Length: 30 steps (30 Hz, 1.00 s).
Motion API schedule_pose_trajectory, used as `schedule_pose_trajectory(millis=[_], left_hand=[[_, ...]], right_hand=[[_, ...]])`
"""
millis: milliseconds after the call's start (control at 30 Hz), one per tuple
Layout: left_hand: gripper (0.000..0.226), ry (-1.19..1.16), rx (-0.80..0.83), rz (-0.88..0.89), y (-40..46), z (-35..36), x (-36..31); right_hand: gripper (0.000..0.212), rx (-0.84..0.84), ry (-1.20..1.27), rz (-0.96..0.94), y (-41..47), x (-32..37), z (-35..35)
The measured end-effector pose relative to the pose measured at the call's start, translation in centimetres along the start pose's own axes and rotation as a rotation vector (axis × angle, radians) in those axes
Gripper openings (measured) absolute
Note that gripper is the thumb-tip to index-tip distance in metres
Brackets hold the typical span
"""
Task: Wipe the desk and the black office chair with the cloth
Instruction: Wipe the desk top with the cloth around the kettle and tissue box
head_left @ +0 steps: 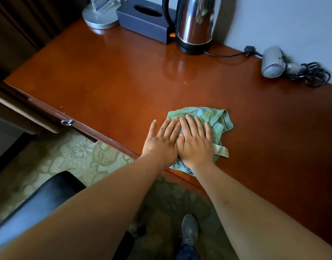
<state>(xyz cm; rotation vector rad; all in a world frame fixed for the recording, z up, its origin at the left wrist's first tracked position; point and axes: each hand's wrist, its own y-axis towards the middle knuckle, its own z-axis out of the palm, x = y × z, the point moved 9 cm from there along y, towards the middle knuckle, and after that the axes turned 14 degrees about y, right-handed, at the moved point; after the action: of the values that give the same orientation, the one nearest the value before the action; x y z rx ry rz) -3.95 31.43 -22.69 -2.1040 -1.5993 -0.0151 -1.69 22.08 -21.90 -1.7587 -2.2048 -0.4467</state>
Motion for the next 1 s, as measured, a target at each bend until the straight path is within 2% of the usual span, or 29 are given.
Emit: schedule_pose_trajectory(millis=[233,633,733,1000], left_hand=[[0.062,-0.031,-0.030,0.049,-5.9,2.3,0.6],[0.063,-0.028,-0.052,0.115,-5.4,2.3,0.7],[0.063,-0.028,-0.031,0.071,-3.2,1.3,1.6],[0.064,0.033,0.022,-0.096,9.3,-0.8,8.2]], right_hand=[[0.058,-0.004,-0.018,0.072,-5.7,3.5,1.2],[0.060,0.034,-0.043,0.061,-4.8,3.5,0.9],[0.059,0.039,-0.030,0.003,-1.9,3.3,0.6],[0.055,-0.035,0.027,-0.142,13.5,2.5,1.5]])
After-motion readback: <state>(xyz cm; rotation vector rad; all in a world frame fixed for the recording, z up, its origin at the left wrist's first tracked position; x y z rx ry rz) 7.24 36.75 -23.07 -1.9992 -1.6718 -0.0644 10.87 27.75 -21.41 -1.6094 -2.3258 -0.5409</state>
